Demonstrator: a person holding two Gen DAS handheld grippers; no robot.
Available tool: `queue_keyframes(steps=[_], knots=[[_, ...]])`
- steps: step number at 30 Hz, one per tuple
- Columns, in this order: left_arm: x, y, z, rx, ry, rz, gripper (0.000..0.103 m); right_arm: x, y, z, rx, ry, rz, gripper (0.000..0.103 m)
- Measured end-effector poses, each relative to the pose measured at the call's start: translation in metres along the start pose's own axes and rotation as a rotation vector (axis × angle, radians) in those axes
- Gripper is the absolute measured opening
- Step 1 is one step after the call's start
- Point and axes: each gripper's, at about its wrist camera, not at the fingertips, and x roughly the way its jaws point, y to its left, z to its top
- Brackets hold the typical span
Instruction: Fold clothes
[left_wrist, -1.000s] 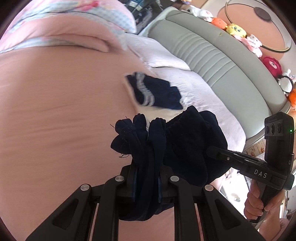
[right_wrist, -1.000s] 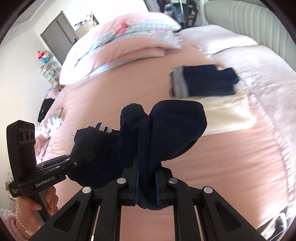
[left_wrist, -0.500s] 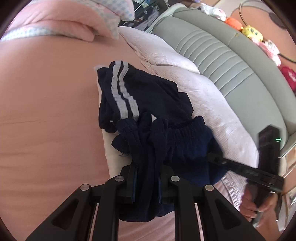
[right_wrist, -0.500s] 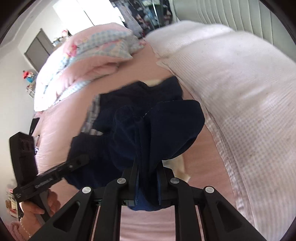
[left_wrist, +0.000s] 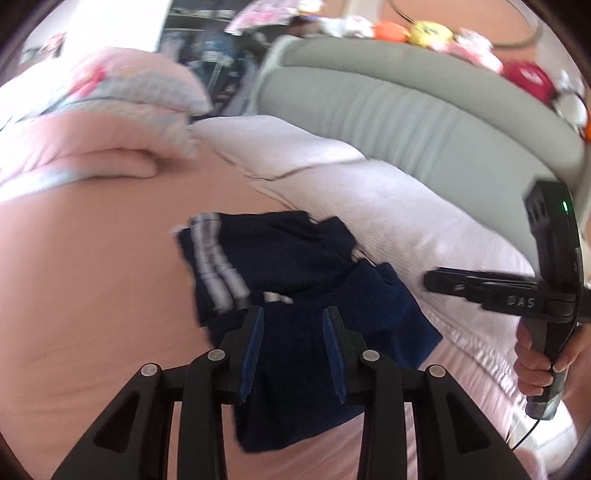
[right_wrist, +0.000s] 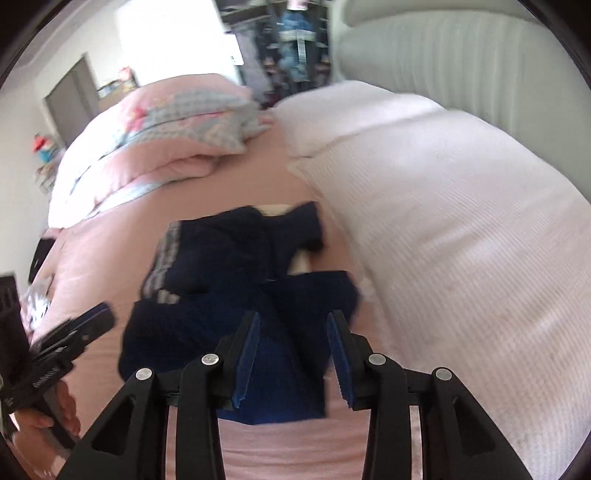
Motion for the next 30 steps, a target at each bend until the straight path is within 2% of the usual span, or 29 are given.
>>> queue_keyframes(steps=[4, 6, 9, 10, 13, 16, 17, 18, 21, 23, 24, 26, 28, 30], knots=[[0.040, -0.001, -0.006, 0.041, 0.100, 0.015, 0.030, 0.054, 0.025, -0.001, -0.069, 0.120, -0.002, 0.038], [0.042, 0.004, -0.005, 0.044, 0.099, 0.010, 0.030, 0.070, 0.022, -0.002, -0.065, 0.147, -0.010, 0.038], [0.043, 0.010, -0.007, 0.042, 0.110, 0.001, 0.025, 0.072, 0.001, 0.001, 0.020, 0.137, 0.069, 0.037], [0.045, 0.014, -0.008, 0.031, 0.111, -0.002, 0.022, 0.072, -0.007, 0.002, 0.049, 0.137, 0.092, 0.033], [0.042, 0.021, -0.014, 0.012, 0.108, -0.021, 0.021, 0.070, -0.029, 0.001, 0.149, 0.133, 0.165, 0.031], [0.038, 0.028, -0.016, -0.001, 0.131, -0.059, 0.021, 0.057, -0.044, 0.000, 0.213, 0.118, 0.165, 0.032], [0.037, 0.031, -0.016, -0.006, 0.138, -0.072, 0.022, 0.053, -0.048, 0.001, 0.229, 0.118, 0.126, 0.037], [0.035, 0.033, -0.017, -0.010, 0.146, -0.085, 0.023, 0.048, -0.052, 0.003, 0.244, 0.121, 0.073, 0.037], [0.021, 0.038, -0.018, -0.011, 0.174, -0.095, 0.031, 0.023, -0.058, 0.004, 0.241, 0.116, 0.037, 0.037], [0.002, 0.037, -0.019, 0.015, 0.153, -0.048, 0.065, 0.004, -0.048, 0.004, 0.198, 0.114, 0.016, 0.042], [-0.005, 0.038, -0.020, 0.005, 0.148, -0.043, 0.071, -0.006, -0.040, 0.003, 0.165, 0.113, -0.017, 0.045], [-0.019, 0.043, -0.022, -0.018, 0.151, -0.021, 0.073, -0.021, -0.019, 0.000, 0.115, 0.106, -0.064, 0.057], [-0.030, 0.049, -0.025, -0.045, 0.169, 0.014, 0.073, -0.029, 0.006, -0.006, 0.078, 0.110, -0.079, 0.058], [-0.049, 0.054, -0.026, -0.059, 0.141, 0.041, 0.073, -0.032, 0.032, -0.014, 0.041, 0.115, -0.097, 0.058]])
